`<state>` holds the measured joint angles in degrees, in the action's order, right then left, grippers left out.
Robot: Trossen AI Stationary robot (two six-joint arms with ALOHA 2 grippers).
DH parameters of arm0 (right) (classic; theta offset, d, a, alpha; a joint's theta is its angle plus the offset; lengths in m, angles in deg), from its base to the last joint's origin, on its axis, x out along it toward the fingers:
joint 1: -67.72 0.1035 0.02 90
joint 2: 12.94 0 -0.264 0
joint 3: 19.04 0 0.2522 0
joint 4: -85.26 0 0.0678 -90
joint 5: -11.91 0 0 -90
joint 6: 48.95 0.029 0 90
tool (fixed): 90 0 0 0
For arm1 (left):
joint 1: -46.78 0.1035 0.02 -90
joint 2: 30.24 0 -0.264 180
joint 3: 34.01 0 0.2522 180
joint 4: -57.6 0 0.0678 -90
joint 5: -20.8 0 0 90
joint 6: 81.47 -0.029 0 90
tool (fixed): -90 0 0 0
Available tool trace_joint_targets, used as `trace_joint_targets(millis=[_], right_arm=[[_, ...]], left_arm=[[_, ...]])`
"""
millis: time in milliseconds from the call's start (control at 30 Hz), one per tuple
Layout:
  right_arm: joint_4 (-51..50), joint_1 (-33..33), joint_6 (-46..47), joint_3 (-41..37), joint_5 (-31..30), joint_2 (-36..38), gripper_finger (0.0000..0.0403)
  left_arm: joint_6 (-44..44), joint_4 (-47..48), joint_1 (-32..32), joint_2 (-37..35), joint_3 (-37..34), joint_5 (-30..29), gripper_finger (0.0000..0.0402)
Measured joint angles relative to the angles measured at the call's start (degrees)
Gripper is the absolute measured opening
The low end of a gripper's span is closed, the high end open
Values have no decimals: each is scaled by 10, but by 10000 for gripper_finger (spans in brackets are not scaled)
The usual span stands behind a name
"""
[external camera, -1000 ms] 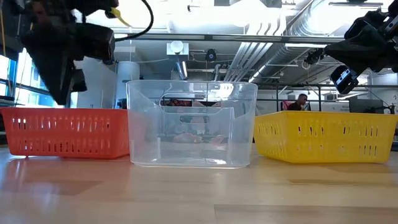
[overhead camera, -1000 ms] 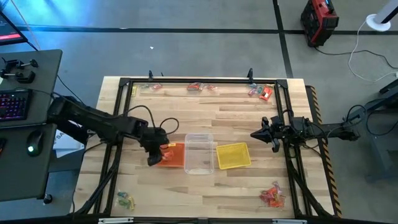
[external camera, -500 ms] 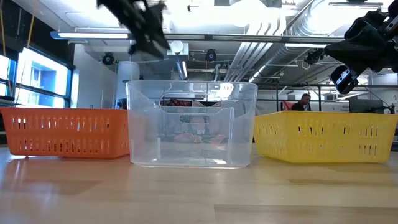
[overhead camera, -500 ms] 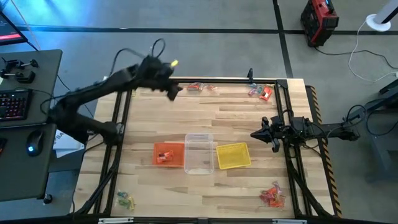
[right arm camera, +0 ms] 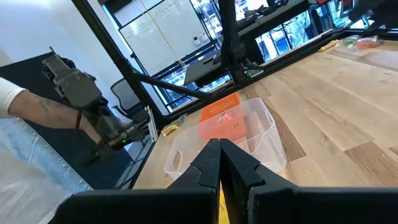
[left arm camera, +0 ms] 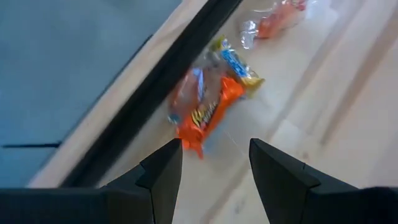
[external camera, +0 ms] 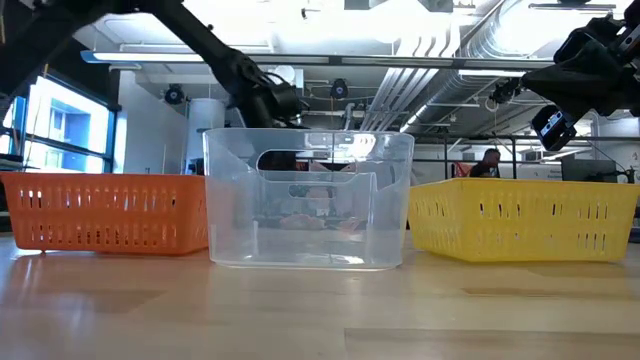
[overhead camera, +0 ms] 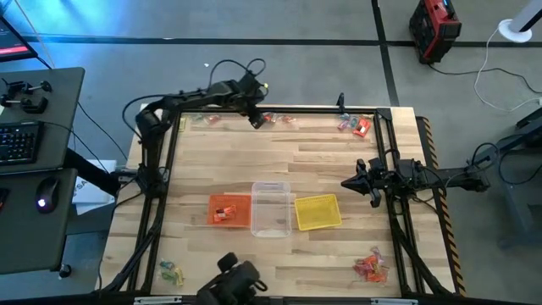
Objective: Sort candy by brand, put in halloween buckets
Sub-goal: Put the orange chocolate bar into the orange bin
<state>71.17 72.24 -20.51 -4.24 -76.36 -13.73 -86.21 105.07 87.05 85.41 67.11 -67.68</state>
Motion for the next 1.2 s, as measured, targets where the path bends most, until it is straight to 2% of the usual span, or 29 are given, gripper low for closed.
trace_joint_targets(millis=[100,400,800,900,1033,1067,1200], right_arm=[[0,0,0,0,0,0,0],[0,0,0,0,0,0,0],[0,0,0,0,0,0,0],[0,0,0,0,0,0,0],[0,0,0,0,0,0,0],[0,0,0,0,0,0,0],[0,0,0,0,0,0,0]], left_arm=[[-18,-1,-3,22,11,-21,178],[12,-4,7,65,12,-31,178],[0,-17,8,82,12,-48,173],[0,-12,7,82,12,-42,135],[-6,-16,7,82,12,-20,29],[-8,-17,7,82,12,-16,16],[-17,-12,6,76,12,-8,6]])
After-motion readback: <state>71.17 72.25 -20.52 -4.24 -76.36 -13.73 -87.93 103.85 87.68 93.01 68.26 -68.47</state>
